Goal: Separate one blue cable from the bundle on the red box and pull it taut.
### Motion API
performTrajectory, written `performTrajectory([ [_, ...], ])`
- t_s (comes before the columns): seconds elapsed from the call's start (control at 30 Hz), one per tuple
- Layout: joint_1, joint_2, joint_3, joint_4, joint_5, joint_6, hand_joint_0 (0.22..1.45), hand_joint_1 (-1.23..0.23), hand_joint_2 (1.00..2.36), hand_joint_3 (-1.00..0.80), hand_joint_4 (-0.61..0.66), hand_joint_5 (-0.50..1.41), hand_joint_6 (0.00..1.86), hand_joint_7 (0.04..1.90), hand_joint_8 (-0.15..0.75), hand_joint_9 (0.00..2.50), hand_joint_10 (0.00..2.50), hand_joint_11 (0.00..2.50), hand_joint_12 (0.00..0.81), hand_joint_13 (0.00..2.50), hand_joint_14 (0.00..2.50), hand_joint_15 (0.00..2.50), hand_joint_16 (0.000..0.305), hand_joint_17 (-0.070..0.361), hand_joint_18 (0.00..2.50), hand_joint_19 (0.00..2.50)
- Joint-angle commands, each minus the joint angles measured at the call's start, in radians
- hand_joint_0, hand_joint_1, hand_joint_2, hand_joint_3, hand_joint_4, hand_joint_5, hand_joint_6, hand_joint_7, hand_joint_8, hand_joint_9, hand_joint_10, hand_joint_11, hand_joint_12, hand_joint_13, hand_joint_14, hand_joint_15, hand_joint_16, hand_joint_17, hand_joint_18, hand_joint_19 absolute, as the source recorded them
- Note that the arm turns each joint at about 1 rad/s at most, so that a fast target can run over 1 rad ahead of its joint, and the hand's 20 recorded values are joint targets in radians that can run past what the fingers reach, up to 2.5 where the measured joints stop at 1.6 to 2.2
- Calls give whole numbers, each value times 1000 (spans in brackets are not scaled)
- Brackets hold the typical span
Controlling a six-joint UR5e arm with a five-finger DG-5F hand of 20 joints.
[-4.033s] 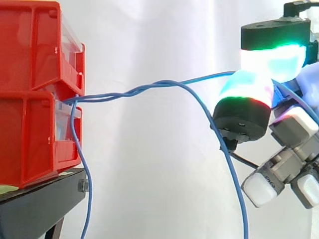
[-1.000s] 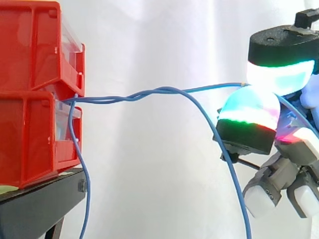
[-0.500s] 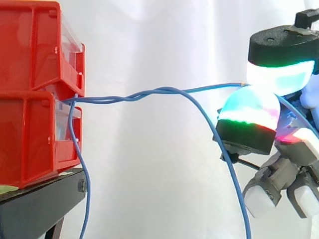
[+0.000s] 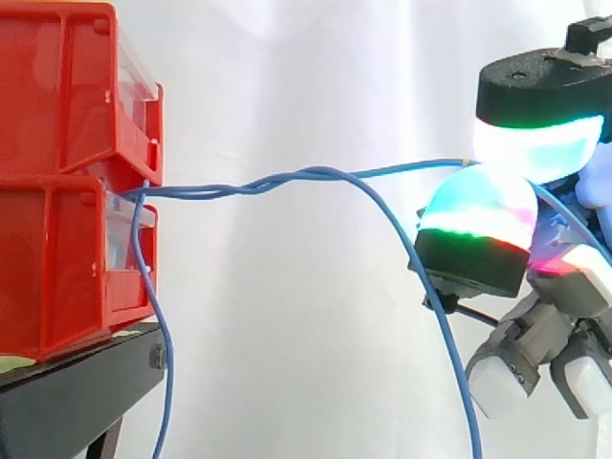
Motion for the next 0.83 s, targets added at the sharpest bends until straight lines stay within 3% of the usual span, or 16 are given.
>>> performTrajectory([
  [0.0, 0, 1, 0, 0, 0, 0, 505, -716, 1378, 72, 21, -123, 852, 1051, 380, 1037, 10, 560, 475, 618, 5, 201, 72, 163, 703, 484],
  [0.8, 0, 1, 0, 0, 0, 0, 505, -714, 1379, 72, 22, -123, 853, 1045, 381, 1034, 10, 568, 472, 613, 5, 204, 72, 163, 702, 474],
])
